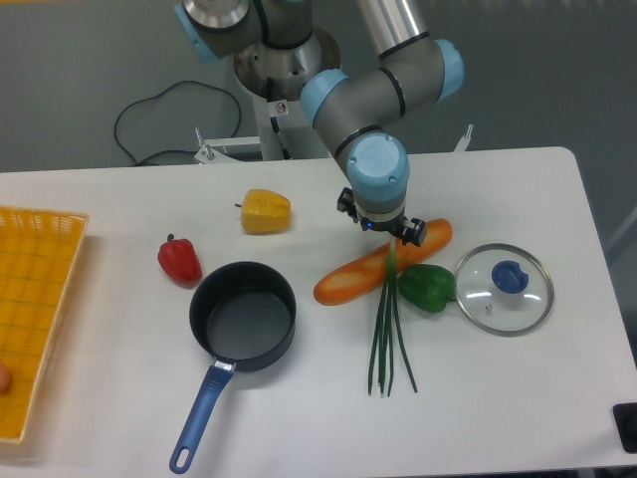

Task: Pick up the green onion
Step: 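Close the gripper on the green onion stalks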

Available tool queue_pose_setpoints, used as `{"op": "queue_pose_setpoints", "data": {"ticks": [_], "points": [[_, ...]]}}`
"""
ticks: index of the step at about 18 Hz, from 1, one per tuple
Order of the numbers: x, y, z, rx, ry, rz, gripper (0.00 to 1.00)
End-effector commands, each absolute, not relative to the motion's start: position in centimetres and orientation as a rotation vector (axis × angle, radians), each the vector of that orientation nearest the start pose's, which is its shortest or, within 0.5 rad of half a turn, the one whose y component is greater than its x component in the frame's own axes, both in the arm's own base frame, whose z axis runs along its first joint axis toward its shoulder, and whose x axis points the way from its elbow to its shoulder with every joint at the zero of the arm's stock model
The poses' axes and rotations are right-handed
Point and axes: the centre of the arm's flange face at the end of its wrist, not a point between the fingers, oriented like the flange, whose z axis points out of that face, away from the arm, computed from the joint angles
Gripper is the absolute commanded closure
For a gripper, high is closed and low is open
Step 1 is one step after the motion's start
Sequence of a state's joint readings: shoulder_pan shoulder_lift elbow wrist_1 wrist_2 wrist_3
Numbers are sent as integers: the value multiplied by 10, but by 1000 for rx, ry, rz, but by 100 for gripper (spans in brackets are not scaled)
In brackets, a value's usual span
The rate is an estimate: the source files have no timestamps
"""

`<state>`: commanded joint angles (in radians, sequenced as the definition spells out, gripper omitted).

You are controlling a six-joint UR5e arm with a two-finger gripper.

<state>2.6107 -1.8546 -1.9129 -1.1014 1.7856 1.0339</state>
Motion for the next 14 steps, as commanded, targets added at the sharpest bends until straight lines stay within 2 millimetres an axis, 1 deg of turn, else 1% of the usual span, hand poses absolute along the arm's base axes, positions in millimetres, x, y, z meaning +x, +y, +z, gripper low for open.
{"op": "queue_pose_setpoints", "data": {"ticks": [2,3,7,12,14], "points": [[-394,358,228,-3404,6,-51,0],[-394,357,221,-3409,-5,-72,0],[-394,357,214,-3415,-66,-82,0],[-395,358,207,-3422,-61,-102,0],[-393,360,200,-3432,-50,-118,0]]}}
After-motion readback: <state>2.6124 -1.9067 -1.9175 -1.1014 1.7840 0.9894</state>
